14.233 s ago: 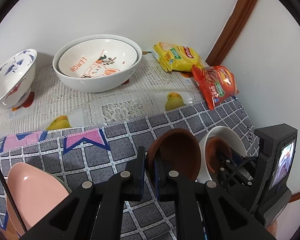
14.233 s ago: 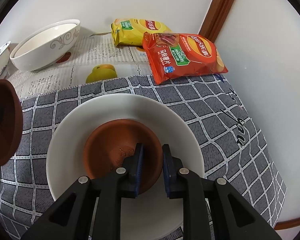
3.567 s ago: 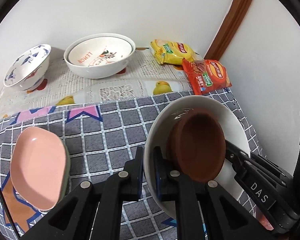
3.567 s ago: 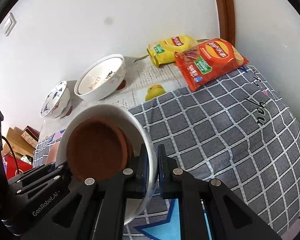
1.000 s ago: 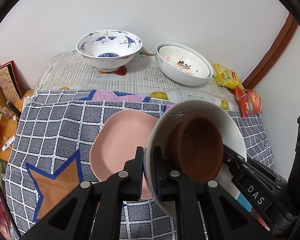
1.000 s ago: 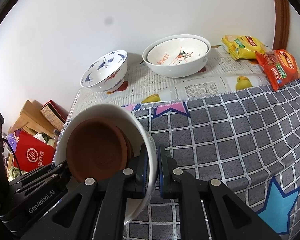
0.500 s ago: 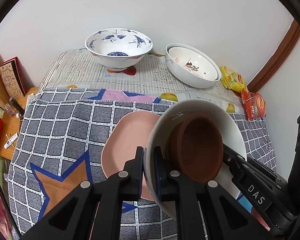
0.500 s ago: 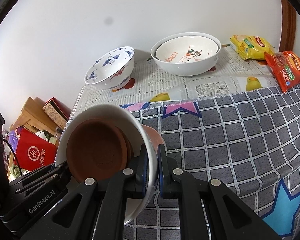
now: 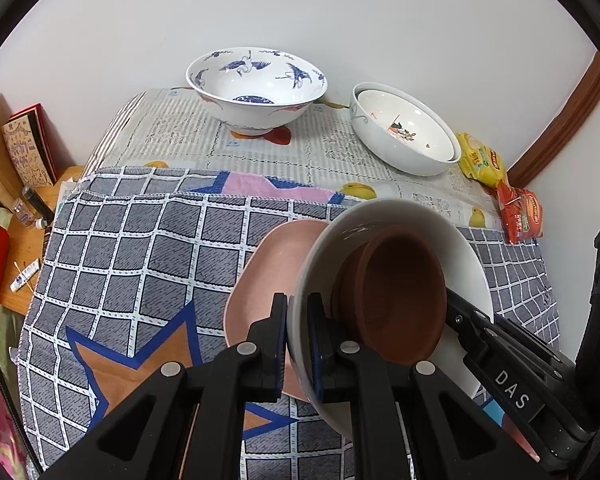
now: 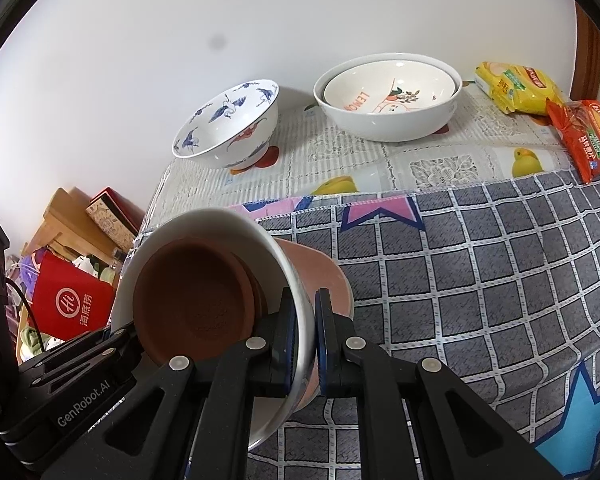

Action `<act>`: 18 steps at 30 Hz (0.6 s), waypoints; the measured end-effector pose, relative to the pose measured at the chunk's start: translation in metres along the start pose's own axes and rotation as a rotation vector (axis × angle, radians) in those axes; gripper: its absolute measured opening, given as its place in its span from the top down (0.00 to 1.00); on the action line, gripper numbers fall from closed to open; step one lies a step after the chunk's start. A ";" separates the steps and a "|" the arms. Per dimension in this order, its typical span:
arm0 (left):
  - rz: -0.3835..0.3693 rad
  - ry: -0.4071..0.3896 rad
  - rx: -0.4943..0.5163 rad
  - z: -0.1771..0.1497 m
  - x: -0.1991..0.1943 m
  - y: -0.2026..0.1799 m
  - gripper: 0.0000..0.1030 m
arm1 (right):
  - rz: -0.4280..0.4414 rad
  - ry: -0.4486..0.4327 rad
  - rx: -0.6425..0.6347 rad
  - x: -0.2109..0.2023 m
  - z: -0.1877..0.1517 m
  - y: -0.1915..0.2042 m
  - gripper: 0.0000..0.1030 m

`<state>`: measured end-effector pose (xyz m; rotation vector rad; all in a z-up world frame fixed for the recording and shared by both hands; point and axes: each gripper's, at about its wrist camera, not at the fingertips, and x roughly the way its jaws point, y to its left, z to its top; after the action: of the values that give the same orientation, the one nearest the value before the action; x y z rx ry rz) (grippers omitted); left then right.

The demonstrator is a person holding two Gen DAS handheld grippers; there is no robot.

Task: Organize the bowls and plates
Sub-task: 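Carry the white bowl with both grippers over the pink plate stack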

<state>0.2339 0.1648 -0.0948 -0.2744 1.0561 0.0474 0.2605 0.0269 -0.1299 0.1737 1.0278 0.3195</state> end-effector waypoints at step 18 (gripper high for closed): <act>0.009 0.076 -0.019 -0.001 0.047 0.019 0.90 | -0.003 0.089 0.001 0.049 -0.004 -0.007 0.91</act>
<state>0.2534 0.1788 -0.1400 -0.2906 1.1325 0.0550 0.2811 0.0372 -0.1734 0.1604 1.1162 0.3261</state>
